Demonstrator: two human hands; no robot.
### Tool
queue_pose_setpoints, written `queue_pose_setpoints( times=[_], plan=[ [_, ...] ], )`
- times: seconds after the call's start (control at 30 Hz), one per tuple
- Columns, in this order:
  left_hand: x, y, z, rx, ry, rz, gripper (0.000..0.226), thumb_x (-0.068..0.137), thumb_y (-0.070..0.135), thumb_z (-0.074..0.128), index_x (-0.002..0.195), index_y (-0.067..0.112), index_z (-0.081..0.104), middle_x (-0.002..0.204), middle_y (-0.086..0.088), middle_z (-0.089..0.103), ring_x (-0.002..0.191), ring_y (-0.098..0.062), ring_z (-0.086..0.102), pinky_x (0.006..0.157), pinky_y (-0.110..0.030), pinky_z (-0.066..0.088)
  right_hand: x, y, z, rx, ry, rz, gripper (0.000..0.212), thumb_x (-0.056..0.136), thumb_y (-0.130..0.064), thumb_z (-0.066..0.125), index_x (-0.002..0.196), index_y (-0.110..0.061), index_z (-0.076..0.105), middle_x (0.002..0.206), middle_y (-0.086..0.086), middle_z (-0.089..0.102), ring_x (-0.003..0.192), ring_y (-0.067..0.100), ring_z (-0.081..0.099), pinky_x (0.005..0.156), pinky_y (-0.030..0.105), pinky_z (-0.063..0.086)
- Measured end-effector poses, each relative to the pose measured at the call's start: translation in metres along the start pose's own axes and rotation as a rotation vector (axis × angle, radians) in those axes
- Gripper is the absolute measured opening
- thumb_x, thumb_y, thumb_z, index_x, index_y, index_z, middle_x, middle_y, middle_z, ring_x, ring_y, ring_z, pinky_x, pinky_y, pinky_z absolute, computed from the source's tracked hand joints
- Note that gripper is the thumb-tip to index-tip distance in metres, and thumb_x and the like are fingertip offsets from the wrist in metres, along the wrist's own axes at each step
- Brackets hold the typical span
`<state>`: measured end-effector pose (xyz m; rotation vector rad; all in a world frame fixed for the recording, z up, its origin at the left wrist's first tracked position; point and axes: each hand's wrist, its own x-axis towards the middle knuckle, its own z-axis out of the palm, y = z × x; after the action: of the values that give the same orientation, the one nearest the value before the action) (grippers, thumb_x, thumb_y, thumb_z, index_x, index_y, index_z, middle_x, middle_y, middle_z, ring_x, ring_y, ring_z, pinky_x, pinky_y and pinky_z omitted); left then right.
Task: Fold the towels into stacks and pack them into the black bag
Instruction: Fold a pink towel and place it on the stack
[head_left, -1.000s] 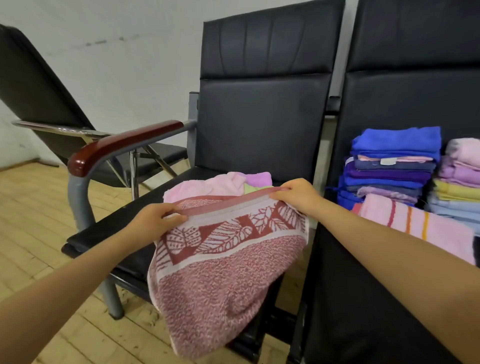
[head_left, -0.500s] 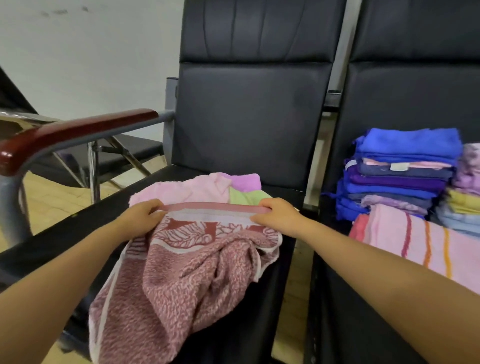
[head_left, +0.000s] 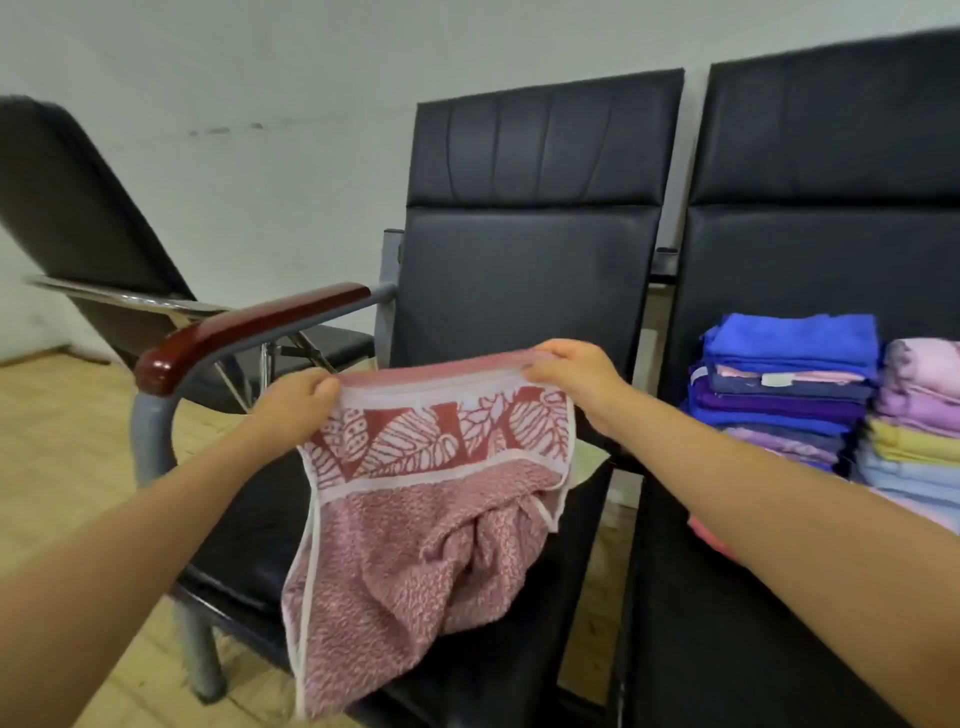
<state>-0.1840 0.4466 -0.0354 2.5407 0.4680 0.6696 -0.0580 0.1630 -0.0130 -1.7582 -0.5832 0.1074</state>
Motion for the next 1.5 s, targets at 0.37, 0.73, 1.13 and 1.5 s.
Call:
queue_pose_setpoints(
  times=[0.37, 0.73, 1.13, 1.5],
  plan=[
    [-0.042, 0.076, -0.155, 0.363, 0.19, 0.277, 0.022, 0.09, 0.03, 0.05, 0.084, 0.01, 0.055, 0.08, -0.006, 0.057, 0.075, -0.026, 0.055, 0.064, -0.036, 0.042, -0.052, -0.164, -0.06, -0.145, 0.04, -0.286, 0.01, 0.082, -0.006, 0.068, 0.087, -0.014, 0.069, 0.077, 0.001, 0.069, 0.063, 0.008, 0.067, 0.059, 0.018, 0.055],
    [-0.041, 0.07, -0.157, -0.532, -0.09, -0.074, 0.009, 0.088, 0.013, 0.058, 0.085, 0.015, 0.066, 0.084, -0.014, 0.064, 0.076, -0.028, 0.061, 0.066, -0.032, 0.046, -0.039, -0.124, -0.05, 0.205, -0.124, 0.145, 0.01, 0.073, -0.014, 0.056, 0.078, -0.011, 0.049, 0.07, 0.011, 0.056, 0.056, 0.024, 0.059, 0.059, 0.031, 0.052],
    [-0.003, -0.034, 0.01, 0.313, -0.118, -0.074, 0.021, 0.092, 0.02, 0.05, 0.108, 0.027, 0.06, 0.111, -0.004, 0.063, 0.097, -0.024, 0.059, 0.082, -0.038, 0.05, 0.016, 0.041, 0.018, -0.301, 0.04, 0.042, 0.019, 0.085, -0.004, 0.052, 0.094, -0.012, 0.067, 0.095, 0.004, 0.065, 0.09, 0.023, 0.061, 0.069, 0.031, 0.047],
    [0.014, -0.053, 0.101, 0.503, 0.007, -0.2, 0.065, 0.089, 0.021, 0.058, 0.147, 0.023, 0.028, 0.149, -0.014, 0.029, 0.141, -0.035, 0.018, 0.115, -0.055, 0.012, 0.044, 0.108, 0.064, -0.681, 0.107, 0.108, 0.051, 0.09, -0.016, 0.051, 0.139, -0.016, 0.04, 0.135, 0.015, 0.043, 0.124, 0.035, 0.038, 0.094, 0.038, 0.038]
  ],
)
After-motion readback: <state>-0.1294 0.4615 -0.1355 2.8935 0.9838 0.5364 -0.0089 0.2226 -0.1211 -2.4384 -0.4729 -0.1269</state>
